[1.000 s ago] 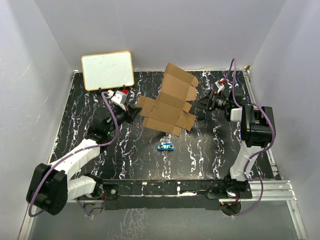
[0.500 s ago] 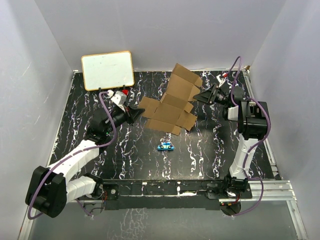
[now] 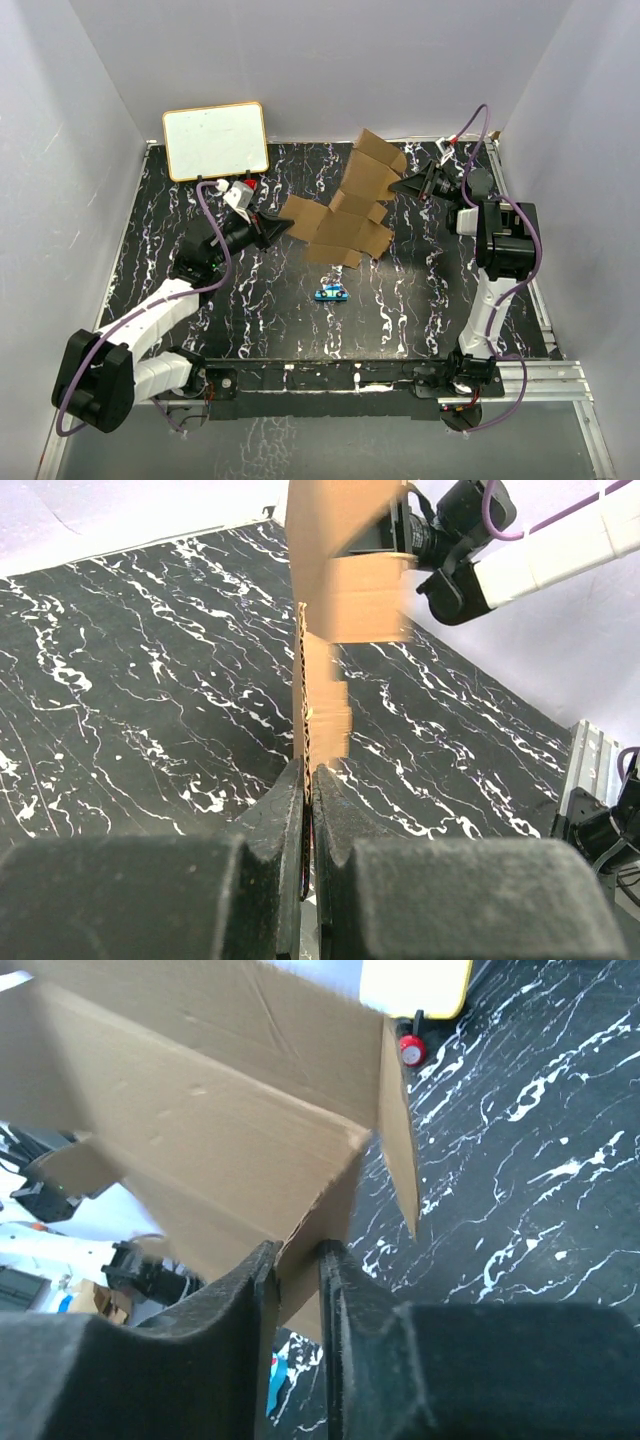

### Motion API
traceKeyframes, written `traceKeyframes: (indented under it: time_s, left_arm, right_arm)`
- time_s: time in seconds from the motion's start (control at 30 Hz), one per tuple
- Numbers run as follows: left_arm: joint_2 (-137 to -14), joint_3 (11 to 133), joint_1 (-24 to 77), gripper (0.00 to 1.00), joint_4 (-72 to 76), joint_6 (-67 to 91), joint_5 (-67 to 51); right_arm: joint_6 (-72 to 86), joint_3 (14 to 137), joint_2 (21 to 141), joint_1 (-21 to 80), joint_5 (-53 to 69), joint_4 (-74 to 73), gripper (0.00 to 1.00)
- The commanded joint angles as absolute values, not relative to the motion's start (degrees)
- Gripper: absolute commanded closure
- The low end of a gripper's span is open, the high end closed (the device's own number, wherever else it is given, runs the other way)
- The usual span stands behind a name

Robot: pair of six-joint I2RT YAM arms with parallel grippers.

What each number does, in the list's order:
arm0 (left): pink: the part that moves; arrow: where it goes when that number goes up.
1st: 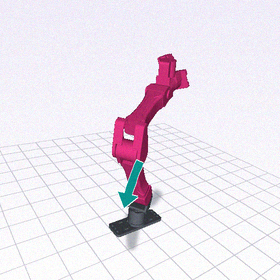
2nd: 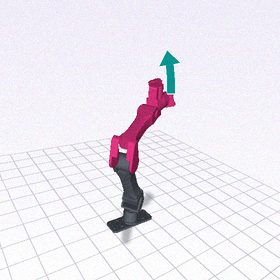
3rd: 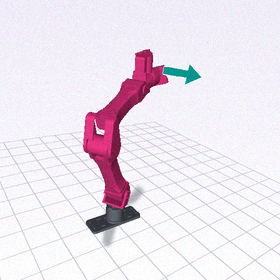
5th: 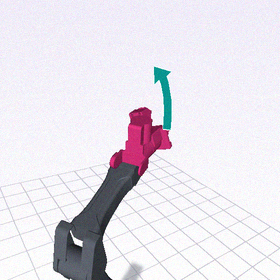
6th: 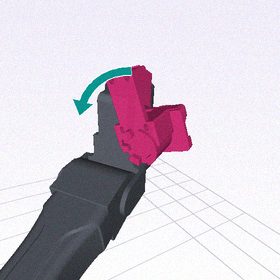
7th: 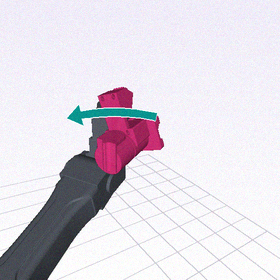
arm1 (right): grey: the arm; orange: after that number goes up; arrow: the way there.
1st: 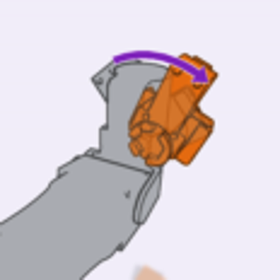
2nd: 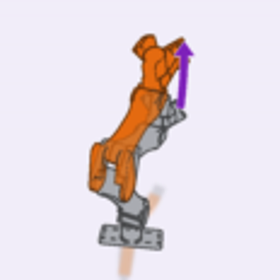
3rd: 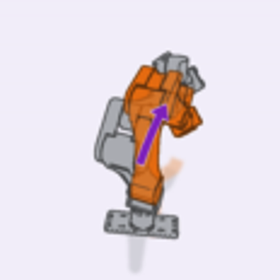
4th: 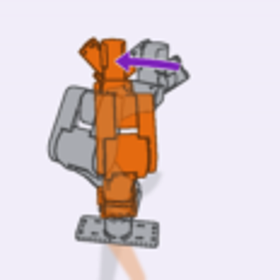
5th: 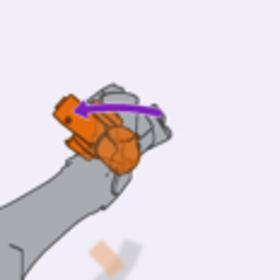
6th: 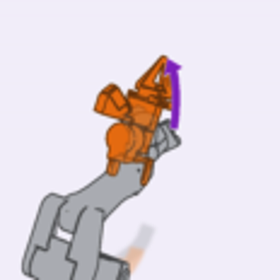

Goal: Fold the paper box

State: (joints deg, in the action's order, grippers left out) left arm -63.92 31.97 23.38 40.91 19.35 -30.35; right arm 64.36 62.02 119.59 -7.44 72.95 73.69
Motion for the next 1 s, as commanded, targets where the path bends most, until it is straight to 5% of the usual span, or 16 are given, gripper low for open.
traceKeyframes:
  time_s: [0.0, 0.1, 0.23, 0.4, 0.57, 0.97]
  left_arm:
    - [-63.63, 33.99, 23.55, 1.0, 43.23, 21.09, -31.91]
    - [-63.76, 34.21, 23.55, 1.0, 41.4, 21.35, -29.91]
    - [-63.85, 35.22, 23.47, 0.99, 36.93, 21.4, -25.82]
    - [-62.98, 37.38, 23.14, 0.43, 29.13, 23.25, -17.46]
    - [-60.31, 40.44, 22.77, 0.15, 24.24, 23.85, -17.85]
    - [-68.92, 52.76, 20.18, 0.04, 22.27, 18.47, -29.03]
  right_arm:
    - [65.51, 60.45, 113.81, -7.38, 75.48, 85.97, 0.83]
    - [60.12, 58.55, 109.53, -7.72, 75.03, 78.98, 0.92]
    - [36.54, 58.65, 100.96, -8.51, 70.11, 46.02, 0.92]
    - [20.14, 58.03, 91.24, -8.53, 62.27, 24.09, 0.92]
    - [13.63, 55.74, 85.5, -8.68, 57.87, 15.38, 0.92]
    - [10.98, 52.49, 81.66, -8.95, 64.85, 16.38, 0.92]
